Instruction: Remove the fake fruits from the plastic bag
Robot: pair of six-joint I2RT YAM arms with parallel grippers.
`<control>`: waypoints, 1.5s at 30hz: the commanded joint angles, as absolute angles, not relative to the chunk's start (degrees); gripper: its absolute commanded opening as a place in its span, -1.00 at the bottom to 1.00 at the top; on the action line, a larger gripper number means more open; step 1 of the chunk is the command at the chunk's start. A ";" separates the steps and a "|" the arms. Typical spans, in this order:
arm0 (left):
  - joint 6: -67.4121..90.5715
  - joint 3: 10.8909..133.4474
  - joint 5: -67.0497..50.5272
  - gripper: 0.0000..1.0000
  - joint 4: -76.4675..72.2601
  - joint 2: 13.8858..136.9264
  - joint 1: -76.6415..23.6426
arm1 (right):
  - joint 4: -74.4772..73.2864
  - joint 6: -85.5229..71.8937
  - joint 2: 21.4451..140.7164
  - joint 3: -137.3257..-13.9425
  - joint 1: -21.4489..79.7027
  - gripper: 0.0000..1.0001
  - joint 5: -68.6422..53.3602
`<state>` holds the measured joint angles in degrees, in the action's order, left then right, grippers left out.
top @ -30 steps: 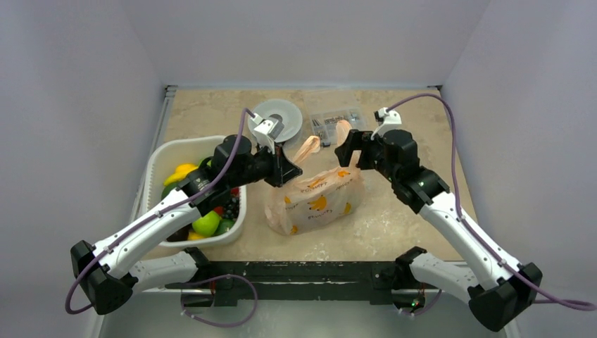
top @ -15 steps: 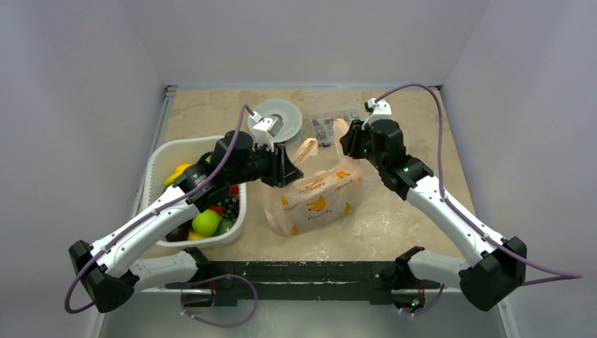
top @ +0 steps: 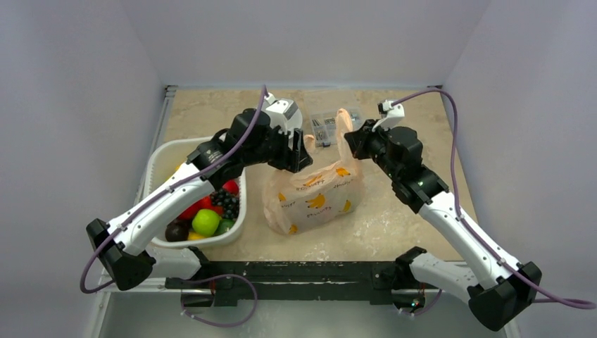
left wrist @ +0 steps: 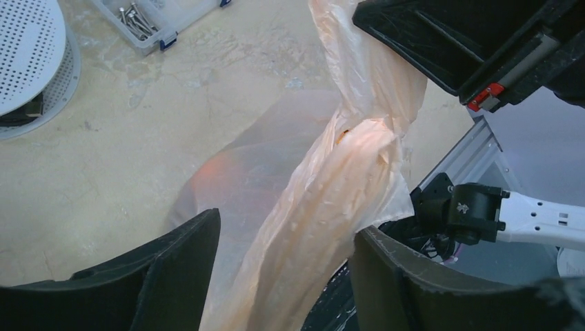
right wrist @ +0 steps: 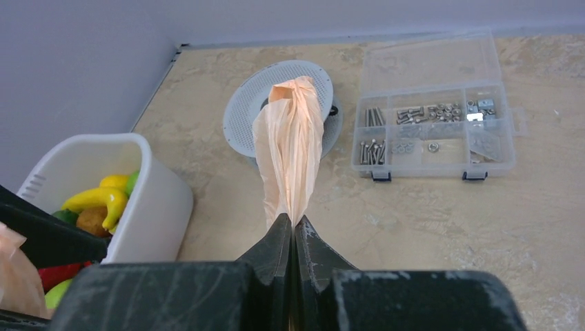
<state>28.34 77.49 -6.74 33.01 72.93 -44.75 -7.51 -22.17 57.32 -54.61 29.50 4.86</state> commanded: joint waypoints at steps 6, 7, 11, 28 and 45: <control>24.47 82.99 -3.15 -1.00 35.94 64.53 -44.24 | -9.62 -27.15 60.78 -63.08 29.26 -1.00 8.77; 24.17 83.05 -3.09 -1.00 36.28 63.07 -44.14 | -10.96 -27.70 61.90 -65.05 29.22 -1.00 10.68; 24.22 83.49 -5.37 -1.00 37.87 59.71 -43.95 | -16.78 -27.73 68.04 -75.52 28.27 -1.00 14.94; 38.39 68.72 -14.96 -1.00 22.84 58.45 -43.95 | -36.76 -18.39 78.60 -88.98 28.13 -0.15 5.75; 36.14 71.46 -15.87 -1.00 25.91 57.13 -43.94 | -33.40 -38.99 58.99 -72.59 37.37 0.78 -1.66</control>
<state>37.30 68.10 -15.05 26.22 57.74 -44.25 -39.72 -29.21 58.17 -79.07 31.81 4.43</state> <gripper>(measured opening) 0.008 0.902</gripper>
